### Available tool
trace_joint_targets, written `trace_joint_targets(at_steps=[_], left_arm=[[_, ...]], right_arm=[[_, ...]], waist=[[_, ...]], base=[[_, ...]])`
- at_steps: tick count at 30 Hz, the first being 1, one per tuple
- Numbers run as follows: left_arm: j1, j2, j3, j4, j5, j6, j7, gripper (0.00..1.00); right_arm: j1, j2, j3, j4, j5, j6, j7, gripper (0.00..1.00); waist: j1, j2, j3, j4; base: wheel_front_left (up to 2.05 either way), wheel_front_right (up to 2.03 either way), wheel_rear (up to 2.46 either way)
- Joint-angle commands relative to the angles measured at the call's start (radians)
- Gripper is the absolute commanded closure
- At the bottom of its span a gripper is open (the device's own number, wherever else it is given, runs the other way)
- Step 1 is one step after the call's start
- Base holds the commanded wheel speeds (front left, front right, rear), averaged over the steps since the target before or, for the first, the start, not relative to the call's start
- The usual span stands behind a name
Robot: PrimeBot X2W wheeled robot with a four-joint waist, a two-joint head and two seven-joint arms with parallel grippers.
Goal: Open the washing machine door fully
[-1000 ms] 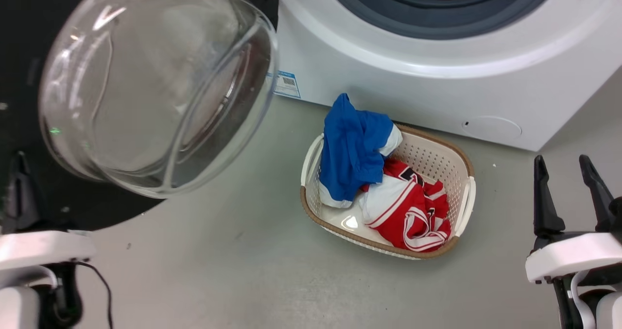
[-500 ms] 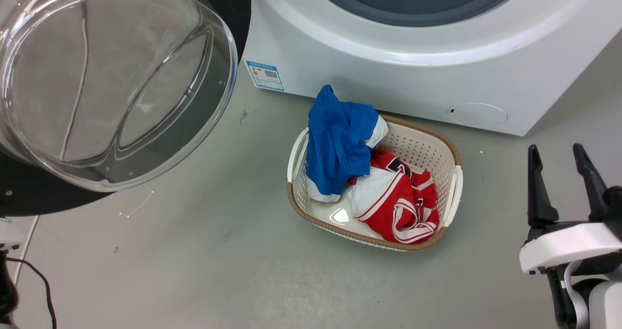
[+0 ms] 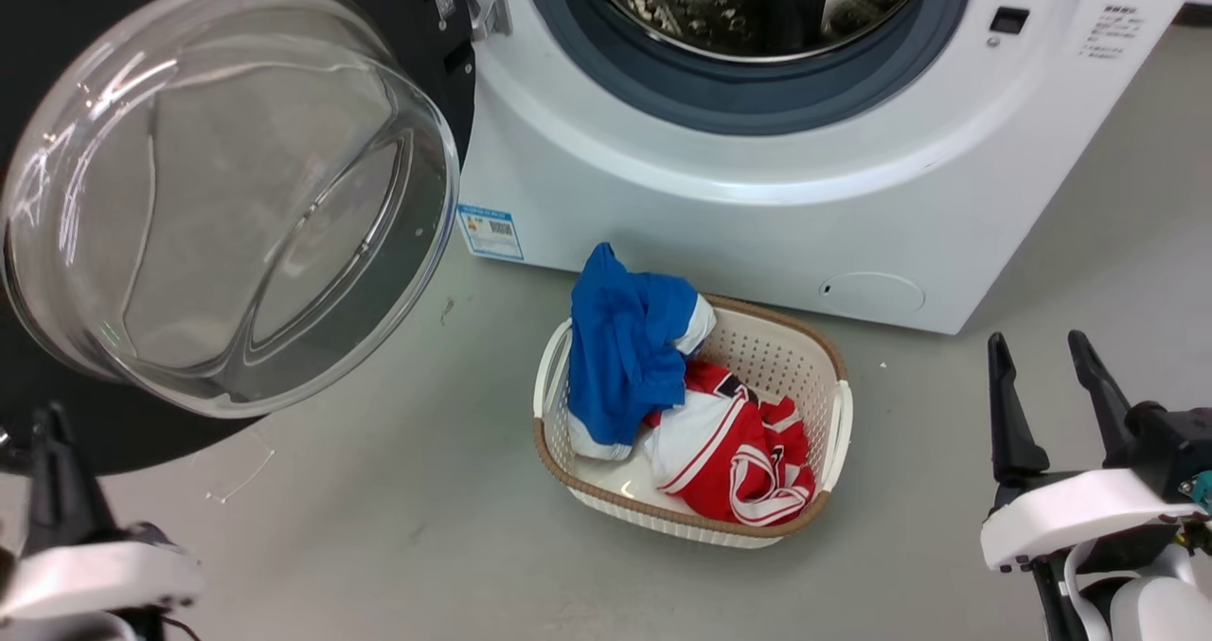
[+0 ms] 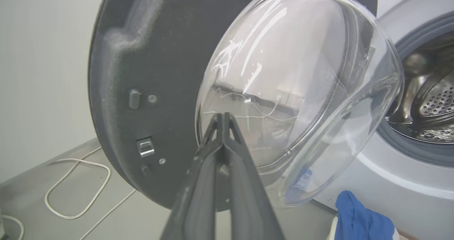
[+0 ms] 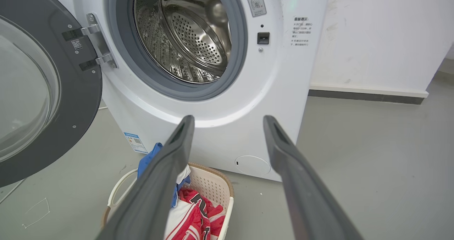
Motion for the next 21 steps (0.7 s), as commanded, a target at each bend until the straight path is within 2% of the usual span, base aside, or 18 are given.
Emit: trace_joint_targets(at_steps=[1,7,15,16,17,18,19,21], left_arm=[[0.025,-0.016,-0.015,-0.012,0.006,-0.001,0.002,1.0],[0.105,-0.094,-0.131,-0.081,0.024,-0.029,0.032,1.0],[0.082,-0.127,-0.28,-0.07,0.099,-0.049,0.052,1.0],[0.071,-0.129,-0.29,-0.061,0.103,-0.055,0.051,0.67],[0.061,-0.13,-0.3,-0.051,0.109,-0.055,0.051,0.45],[0.048,-0.13,-0.316,-0.036,0.12,-0.058,0.056,0.09],[0.035,-0.132,-0.324,-0.025,0.124,-0.06,0.054,0.0],[0.005,-0.129,-0.337,-0.003,0.142,-0.056,0.049,0.0]], right_arm=[[0.016,0.001,0.005,0.006,0.005,0.0,-0.005,0.0],[0.038,0.001,0.028,0.028,0.02,0.0,-0.01,0.0],[0.05,0.001,0.058,0.044,0.024,0.0,-0.014,0.0],[0.048,0.001,0.064,0.045,0.023,0.0,-0.016,0.0],[0.044,0.001,0.072,0.045,0.024,0.0,-0.018,0.0],[0.042,0.001,0.073,0.046,0.024,0.0,-0.02,0.0],[0.04,0.001,0.076,0.046,0.022,0.0,-0.022,0.0],[0.035,0.001,0.082,0.048,0.018,0.0,-0.024,0.0]], waist=[[0.0,0.0,-0.024,-0.014],[0.0,0.0,-0.07,-0.05],[0.0,0.0,-0.104,-0.12],[0.0,0.0,-0.104,-0.132],[0.0,0.0,-0.102,-0.145],[0.0,0.0,-0.101,-0.155],[0.0,0.0,-0.098,-0.167],[0.0,0.0,-0.093,-0.191]], base=[[0.0,0.0,0.0],[0.0,0.0,0.0],[0.0,0.0,0.0],[0.0,0.0,0.0],[0.0,0.0,0.0],[0.0,0.0,0.0],[0.0,0.0,0.0],[0.0,0.0,0.0]])
